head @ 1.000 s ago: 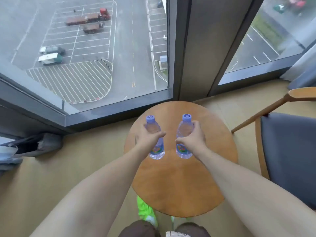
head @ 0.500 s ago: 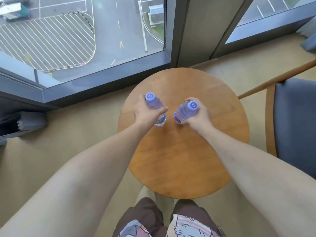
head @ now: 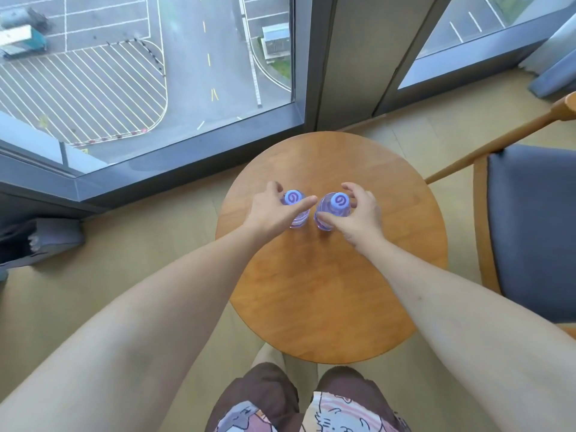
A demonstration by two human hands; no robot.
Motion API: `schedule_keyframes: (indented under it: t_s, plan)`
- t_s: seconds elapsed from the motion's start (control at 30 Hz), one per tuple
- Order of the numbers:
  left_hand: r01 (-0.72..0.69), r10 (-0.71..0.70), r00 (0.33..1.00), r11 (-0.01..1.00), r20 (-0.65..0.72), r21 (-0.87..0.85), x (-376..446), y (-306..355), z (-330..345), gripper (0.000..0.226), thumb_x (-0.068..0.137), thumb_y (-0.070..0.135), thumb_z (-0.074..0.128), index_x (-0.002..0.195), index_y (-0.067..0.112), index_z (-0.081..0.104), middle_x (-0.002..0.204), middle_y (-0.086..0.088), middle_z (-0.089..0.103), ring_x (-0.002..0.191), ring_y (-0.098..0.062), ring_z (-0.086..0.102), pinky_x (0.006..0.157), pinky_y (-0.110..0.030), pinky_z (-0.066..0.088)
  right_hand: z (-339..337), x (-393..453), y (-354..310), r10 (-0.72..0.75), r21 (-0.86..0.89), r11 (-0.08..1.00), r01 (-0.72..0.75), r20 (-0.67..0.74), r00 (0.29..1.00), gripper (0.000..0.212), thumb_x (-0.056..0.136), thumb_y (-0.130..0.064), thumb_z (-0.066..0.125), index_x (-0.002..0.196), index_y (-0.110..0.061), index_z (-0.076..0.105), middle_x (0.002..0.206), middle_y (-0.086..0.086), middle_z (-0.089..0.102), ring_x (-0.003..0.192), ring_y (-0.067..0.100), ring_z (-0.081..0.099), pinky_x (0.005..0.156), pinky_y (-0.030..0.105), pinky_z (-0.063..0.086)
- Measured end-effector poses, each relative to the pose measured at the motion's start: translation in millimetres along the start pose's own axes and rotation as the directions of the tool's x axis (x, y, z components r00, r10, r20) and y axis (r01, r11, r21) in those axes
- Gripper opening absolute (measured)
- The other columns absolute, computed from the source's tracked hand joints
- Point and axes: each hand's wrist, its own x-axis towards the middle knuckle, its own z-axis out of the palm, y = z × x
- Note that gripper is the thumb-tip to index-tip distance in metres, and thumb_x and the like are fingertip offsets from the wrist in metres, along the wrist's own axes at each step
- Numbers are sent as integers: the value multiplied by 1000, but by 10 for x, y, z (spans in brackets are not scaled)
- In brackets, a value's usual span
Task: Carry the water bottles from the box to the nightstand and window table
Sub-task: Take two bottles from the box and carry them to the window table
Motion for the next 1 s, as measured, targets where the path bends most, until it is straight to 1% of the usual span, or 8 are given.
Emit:
schedule_keyframes:
  t_s: [0.07,0.2,0.33,0.43,0.5,0.8,0.87,1.0]
  plan:
    - [-69,70,997,997,-27,20,-18,47,-74,72,77,65,77,132,23,58,112,-1,65,101,-19,64,82,-36,56,-53,4,-68,-22,-31,999,21,-25,999,67,64,-28,96,124,-20,66,115,7,61,104,22,63,96,37,51]
    - [-171,184,981,973,-69,156,-35,138,-151,32,84,56,73,101,29,76,102,10,73,99,-11,65,63,-19,42,-119,67,-152,-27,-28,999,28,36,999,46,65,-11,92,107,-17,73,101,1,73,98,20,68,94,37,54]
    - [-132,151,982,978,-114,159,-15,151,-106,38,82,61,73,97,27,78,97,11,72,96,-11,61,63,-22,40,-131,90,-139,-30,-43,999,33,81,996,46,72,-11,89,114,-21,73,103,-5,73,99,14,66,94,23,48]
    - [-118,134,982,986,-134,119,26,149,-43,42,80,61,76,96,22,78,92,6,73,92,-13,63,69,-26,44,-107,102,-124,-21,3,1000,21,95,995,49,74,-8,88,118,-20,73,110,-4,73,99,11,64,95,20,47]
    - [-101,114,980,991,-161,86,32,155,-6,41,78,61,78,90,22,76,85,6,73,86,-14,65,65,-26,44,-89,119,-135,-30,15,999,28,105,994,49,74,-5,87,119,-19,74,111,-5,72,100,10,63,95,19,46]
    - [-70,79,983,995,-163,65,-5,186,54,41,79,61,79,85,22,68,79,5,70,78,-11,65,63,-28,49,-79,110,-113,-47,-4,999,48,117,992,48,79,-6,82,123,-22,70,112,-6,71,108,13,63,99,22,47]
    - [-53,62,984,997,-168,56,-43,204,72,41,80,60,78,86,20,68,79,5,69,80,-12,64,66,-29,50,-96,93,-140,-21,-20,1000,24,139,990,56,80,-7,81,131,-23,66,120,-2,70,115,16,62,105,28,47]
    - [-21,24,992,999,-126,27,-103,232,63,43,84,60,75,98,20,68,88,5,68,84,-12,63,61,-24,45,-157,36,-202,9,-102,995,12,198,980,83,77,-12,84,150,-20,46,141,4,60,132,22,54,112,35,41]
